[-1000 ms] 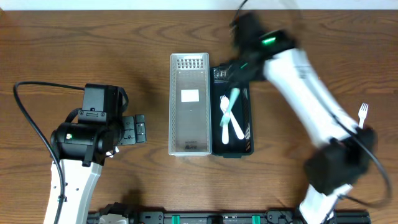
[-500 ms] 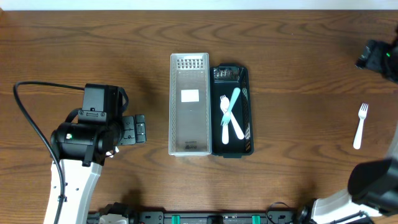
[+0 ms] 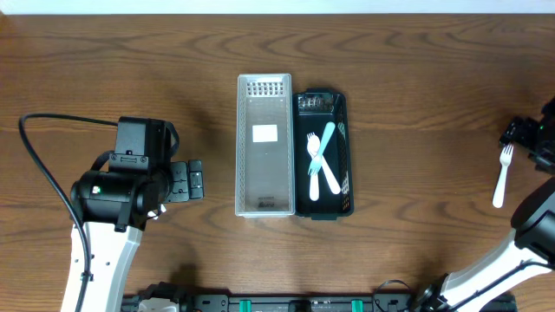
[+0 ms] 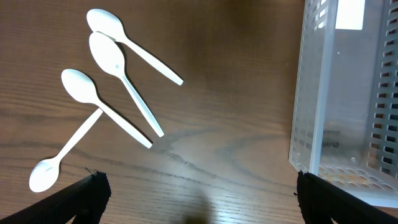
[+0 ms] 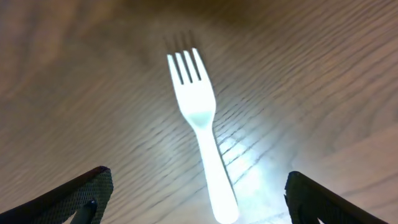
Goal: Pack container
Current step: 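Move the right gripper to the last white fork and grasp it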
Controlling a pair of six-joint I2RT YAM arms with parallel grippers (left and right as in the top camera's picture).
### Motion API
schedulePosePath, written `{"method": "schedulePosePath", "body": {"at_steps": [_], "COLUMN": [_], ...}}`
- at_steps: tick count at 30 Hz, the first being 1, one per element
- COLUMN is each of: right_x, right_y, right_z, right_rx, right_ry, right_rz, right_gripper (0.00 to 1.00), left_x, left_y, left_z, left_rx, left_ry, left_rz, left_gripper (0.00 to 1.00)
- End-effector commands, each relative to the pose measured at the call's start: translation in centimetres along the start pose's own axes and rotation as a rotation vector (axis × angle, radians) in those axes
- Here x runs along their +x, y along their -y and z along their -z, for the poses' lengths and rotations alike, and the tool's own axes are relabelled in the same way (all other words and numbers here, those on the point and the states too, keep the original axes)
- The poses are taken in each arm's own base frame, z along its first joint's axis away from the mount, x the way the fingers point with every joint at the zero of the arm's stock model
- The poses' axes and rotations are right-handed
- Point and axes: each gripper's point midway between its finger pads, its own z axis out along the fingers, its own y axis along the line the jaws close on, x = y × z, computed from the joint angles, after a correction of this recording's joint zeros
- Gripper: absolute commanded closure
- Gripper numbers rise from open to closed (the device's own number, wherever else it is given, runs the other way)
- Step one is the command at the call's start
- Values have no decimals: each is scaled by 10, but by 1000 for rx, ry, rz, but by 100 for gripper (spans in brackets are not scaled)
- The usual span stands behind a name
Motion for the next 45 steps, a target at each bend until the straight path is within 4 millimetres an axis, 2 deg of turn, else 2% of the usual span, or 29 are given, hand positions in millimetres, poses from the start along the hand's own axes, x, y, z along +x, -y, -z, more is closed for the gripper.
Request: {"method": "schedulePosePath", "body": {"at_steps": [1,11,22,30,35,40,45], "right_x": [1,7,5,22,24,24,24], "right_y": [5,6,6,5,5,2,2], "right_z": [-16,-46,-52,-74,-78,-77,-77], "right_rx": [-11,-12,-12,-15,-16,-34,-34], "right_ry": [-29,-93,-83,-110,-110,-111,-113], "right_rz": [1,-1,7,14,14,12,12], "right_gripper": [9,9,10,11,11,26,48], "left_x": [-5,-5,-5,-5,-5,-5,-5], "left_y": [-1,-1,-1,-1,-1,-1,-1], "left_z": [5,5,5,5,5,5,5], "left_rx": [-1,-1,-1,-1,-1,-1,-1], "left_ry": [18,18,18,17,17,17,17], "left_rz": [-7,-7,-7,-7,-7,-7,-7], "left_gripper": [2,2,2,2,2,2,2]}}
